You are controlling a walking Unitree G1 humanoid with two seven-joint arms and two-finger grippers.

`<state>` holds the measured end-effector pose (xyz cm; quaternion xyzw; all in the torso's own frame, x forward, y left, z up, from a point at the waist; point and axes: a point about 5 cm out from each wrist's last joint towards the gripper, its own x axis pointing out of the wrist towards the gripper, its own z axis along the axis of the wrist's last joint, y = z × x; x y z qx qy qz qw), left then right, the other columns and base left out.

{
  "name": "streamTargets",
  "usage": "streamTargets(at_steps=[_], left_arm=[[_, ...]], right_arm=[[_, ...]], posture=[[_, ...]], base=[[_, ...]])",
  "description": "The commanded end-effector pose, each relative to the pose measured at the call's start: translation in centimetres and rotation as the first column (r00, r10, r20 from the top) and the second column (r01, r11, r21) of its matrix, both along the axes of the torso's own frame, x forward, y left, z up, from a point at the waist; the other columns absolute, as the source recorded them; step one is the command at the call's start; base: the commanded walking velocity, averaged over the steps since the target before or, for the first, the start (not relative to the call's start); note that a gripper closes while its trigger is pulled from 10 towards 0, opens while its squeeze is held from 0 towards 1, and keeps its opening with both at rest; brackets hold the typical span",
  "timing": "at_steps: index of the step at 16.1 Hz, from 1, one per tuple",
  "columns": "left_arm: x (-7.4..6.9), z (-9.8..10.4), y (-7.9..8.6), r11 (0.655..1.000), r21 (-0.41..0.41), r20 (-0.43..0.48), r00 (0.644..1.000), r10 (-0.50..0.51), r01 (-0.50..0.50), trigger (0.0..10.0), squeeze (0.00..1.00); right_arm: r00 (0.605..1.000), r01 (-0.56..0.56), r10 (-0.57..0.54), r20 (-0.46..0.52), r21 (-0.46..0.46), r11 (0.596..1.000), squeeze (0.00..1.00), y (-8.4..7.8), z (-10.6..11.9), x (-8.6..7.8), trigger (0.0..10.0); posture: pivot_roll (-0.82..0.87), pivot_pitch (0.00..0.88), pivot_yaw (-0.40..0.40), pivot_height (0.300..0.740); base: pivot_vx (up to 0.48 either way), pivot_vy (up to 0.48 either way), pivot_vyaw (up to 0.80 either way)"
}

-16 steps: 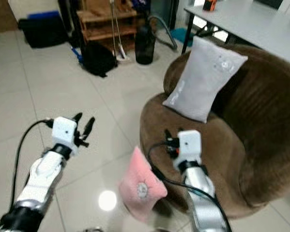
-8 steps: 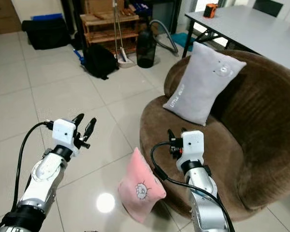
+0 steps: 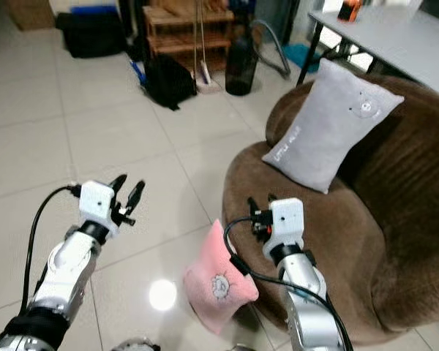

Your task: Move the pillow to the sofa from floor

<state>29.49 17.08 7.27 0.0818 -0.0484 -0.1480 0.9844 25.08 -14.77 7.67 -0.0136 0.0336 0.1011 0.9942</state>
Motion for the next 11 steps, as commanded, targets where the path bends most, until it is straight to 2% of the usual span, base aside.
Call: streamTargets(at_steps=[1, 8, 11], left_arm=[[-0.02, -0.01, -0.07, 1.000, 0.002, 0.006, 1.000, -0.004, 0.004, 10.0, 0.00], [-0.63, 0.70, -0.84, 1.000, -0.019, 0.054, 0.999, 0.003, -0.002, 10.0, 0.00], [-0.68, 0.74, -0.68, 1.000, 0.008, 0.051, 0.998, 0.029, -0.030, 10.0, 0.00]], right_arm=[[1.000, 0.002, -0.002, 0.002, 0.007, 1.000, 0.00, -0.30, 0.18, -0.23, 10.0], [1.000, -0.022, 0.022, -0.002, -0.004, 1.000, 0.00, -0.22, 0.21, -0.08, 10.0], [0.999, -0.035, 0.035, 0.005, -0.032, 0.999, 0.00, -0.01, 0.25, -0.06, 10.0]], posture=[[0.07, 0.042, -0.036, 0.675], [0.07, 0.039, -0.053, 0.610], [0.07, 0.039, -0.053, 0.595]], base=[[0.000, 0.000, 0.00], [0.000, 0.000, 0.00], [0.000, 0.000, 0.00]])
